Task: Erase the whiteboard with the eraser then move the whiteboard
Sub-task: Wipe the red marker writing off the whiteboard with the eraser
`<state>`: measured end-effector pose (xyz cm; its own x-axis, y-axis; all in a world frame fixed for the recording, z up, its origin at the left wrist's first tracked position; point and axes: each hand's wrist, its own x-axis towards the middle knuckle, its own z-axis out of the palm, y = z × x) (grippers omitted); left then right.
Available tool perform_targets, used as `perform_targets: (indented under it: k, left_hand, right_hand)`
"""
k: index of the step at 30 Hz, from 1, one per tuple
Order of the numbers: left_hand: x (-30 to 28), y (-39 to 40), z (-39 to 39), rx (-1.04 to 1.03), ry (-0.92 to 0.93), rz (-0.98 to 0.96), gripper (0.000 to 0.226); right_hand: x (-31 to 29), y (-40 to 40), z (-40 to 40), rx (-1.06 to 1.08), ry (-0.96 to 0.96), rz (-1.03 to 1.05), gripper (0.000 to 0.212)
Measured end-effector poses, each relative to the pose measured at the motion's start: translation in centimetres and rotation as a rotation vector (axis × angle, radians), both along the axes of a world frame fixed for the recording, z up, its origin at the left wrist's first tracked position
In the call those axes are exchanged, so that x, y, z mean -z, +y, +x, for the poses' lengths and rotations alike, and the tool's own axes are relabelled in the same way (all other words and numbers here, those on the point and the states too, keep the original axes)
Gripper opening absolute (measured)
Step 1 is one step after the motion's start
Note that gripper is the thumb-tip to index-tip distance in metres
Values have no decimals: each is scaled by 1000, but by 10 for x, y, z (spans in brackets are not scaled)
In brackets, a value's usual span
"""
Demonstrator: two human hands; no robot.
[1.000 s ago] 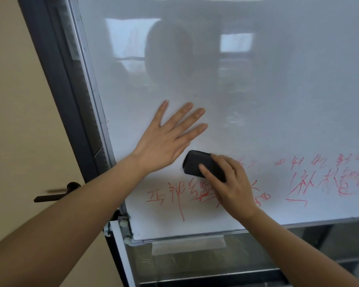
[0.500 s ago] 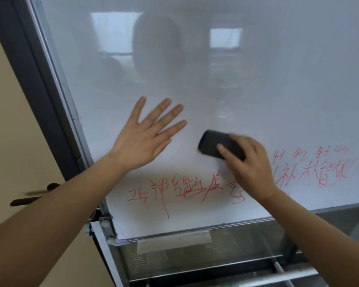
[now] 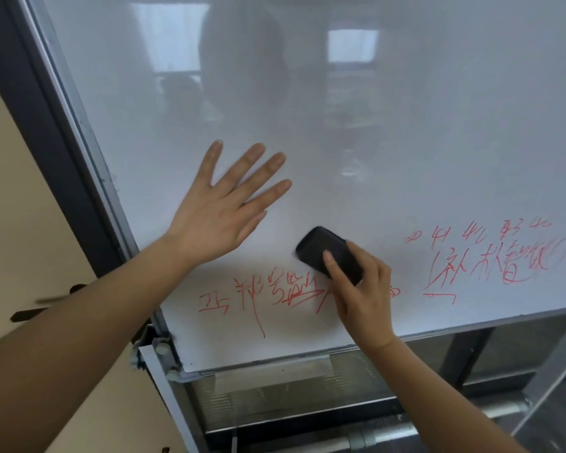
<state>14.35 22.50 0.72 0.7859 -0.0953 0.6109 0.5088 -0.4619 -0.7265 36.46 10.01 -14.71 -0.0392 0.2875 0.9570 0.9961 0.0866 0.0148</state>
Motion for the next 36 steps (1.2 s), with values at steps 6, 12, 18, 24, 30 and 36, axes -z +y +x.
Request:
perform_targets:
  k: [6,12,18,24,30,36]
  left_hand:
    - [0,0,1,23,2,-3,51]
    - [0,3,2,68,-11,12,51]
    - [3,-4,16,66,1,4,52]
    - [-14,-25,84,106,62,27,53]
    - [-31,-53,173,126,56,113,55]
    - [-27,-65,219,116,51,124,53]
  right_hand:
    - [2,-5,14,-3,-55,-46,69]
    - [-26,-17,56,104,224,42,52]
    - [-39,-19,96,175,463,162,47]
    - [-37,-18,86,146,462,187,46]
    - [-10,-31,97,72,179,26,68]
    - [-7,-42,143,41,-53,-17,70]
